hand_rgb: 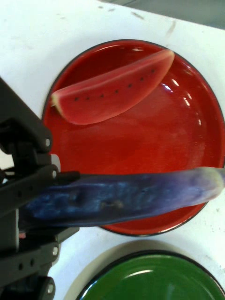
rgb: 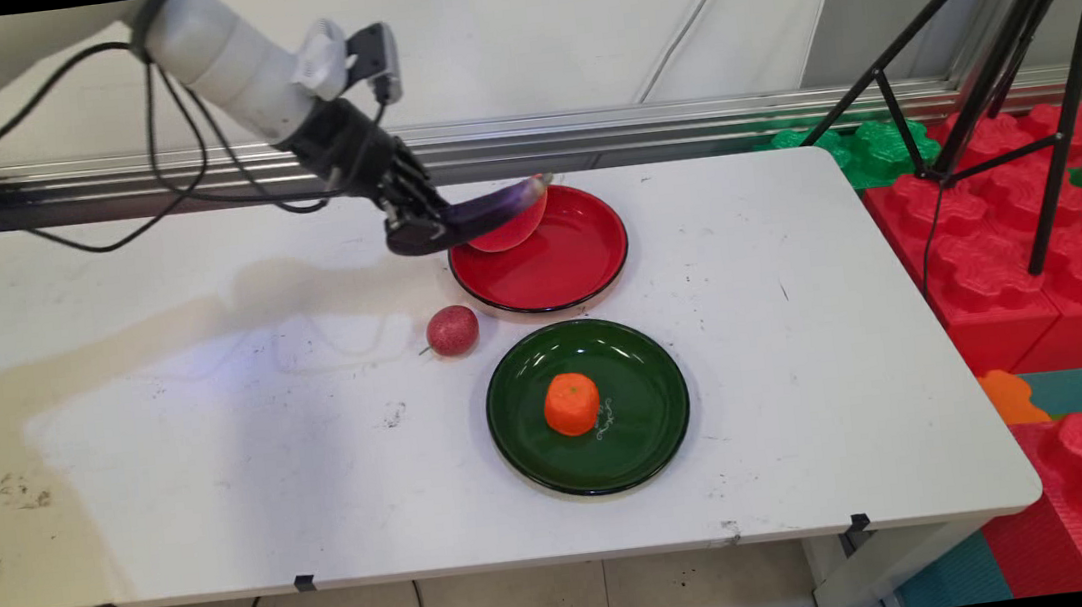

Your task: Place the picked object on the table

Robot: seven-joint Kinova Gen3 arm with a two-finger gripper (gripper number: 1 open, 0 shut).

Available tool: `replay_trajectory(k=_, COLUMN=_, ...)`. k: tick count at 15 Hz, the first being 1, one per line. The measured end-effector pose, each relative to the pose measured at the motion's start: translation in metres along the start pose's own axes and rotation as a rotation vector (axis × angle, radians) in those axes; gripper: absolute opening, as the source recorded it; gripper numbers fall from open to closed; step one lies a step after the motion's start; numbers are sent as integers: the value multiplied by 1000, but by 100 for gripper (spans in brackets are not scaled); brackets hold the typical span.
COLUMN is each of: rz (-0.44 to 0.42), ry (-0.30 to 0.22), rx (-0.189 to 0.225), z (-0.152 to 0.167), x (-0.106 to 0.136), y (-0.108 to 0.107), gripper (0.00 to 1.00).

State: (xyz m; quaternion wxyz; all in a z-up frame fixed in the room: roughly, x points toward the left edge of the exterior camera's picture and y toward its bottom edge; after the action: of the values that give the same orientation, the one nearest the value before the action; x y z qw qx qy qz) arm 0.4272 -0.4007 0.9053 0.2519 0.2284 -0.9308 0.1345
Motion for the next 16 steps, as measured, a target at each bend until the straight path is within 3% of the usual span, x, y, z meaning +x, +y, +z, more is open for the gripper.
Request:
replay_trajectory(k=6, rz=-88, ry=-32, rx=14, z=-31, x=-35, y=22, gripper=0)
replay_trajectory(k=16, rz=-209, ry=-190, rx=48, z=-41, x=-108, y=39, gripper=0)
